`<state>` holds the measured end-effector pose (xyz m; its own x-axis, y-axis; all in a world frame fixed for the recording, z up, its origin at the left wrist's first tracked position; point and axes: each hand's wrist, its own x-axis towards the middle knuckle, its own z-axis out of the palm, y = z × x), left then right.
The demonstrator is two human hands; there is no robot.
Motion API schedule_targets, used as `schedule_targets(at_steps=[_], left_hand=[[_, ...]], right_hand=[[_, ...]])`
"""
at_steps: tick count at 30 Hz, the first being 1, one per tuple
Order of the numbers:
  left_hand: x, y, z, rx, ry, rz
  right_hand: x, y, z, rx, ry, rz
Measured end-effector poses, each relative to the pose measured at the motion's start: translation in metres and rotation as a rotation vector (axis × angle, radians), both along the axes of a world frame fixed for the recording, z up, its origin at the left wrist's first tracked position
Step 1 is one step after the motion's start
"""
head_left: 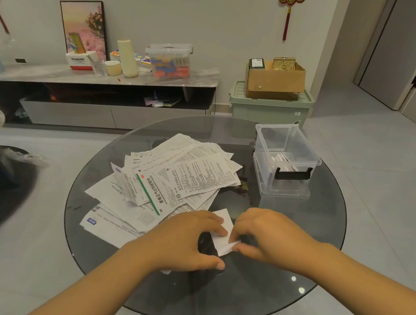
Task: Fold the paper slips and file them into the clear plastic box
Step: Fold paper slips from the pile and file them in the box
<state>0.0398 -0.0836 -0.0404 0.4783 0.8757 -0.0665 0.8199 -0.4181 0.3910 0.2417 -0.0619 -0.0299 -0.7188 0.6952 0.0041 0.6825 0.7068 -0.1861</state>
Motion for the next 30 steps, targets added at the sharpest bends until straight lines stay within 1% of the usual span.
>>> schedule_targets(at_steps=[4,10,15,17,22,25,27,30], left_hand=[[0.002,0.001,0.0,0.043,0.019,-0.018],[0.003,0.004,-0.001,0.037,-0.059,-0.017],[0.002,0.006,-0.003,0.008,-0.203,0.086],[0.002,0.007,-0.002,0.01,-0.233,0.136],[0.006,0.008,-0.005,0.06,-0.286,0.18],[0.01,0.01,-0.009,0.086,-0.248,0.198],[0.011,0.012,-0.011,0.088,-0.224,0.209],[0.012,0.014,-0.009,0.041,-0.266,0.242]], right_hand=[[0.0,0.0,-0.001,-0.058,0.064,-0.047],[0.001,0.006,0.001,-0.148,0.154,-0.104],[0.001,0.013,0.002,-0.288,0.295,-0.154],[0.0,0.014,0.002,-0.329,0.339,-0.176],[-0.009,0.018,-0.004,-0.266,0.331,-0.265],[-0.015,0.02,-0.009,-0.24,0.356,-0.315],[-0.018,0.022,-0.012,-0.237,0.35,-0.342],[-0.022,0.023,-0.016,-0.218,0.322,-0.347]])
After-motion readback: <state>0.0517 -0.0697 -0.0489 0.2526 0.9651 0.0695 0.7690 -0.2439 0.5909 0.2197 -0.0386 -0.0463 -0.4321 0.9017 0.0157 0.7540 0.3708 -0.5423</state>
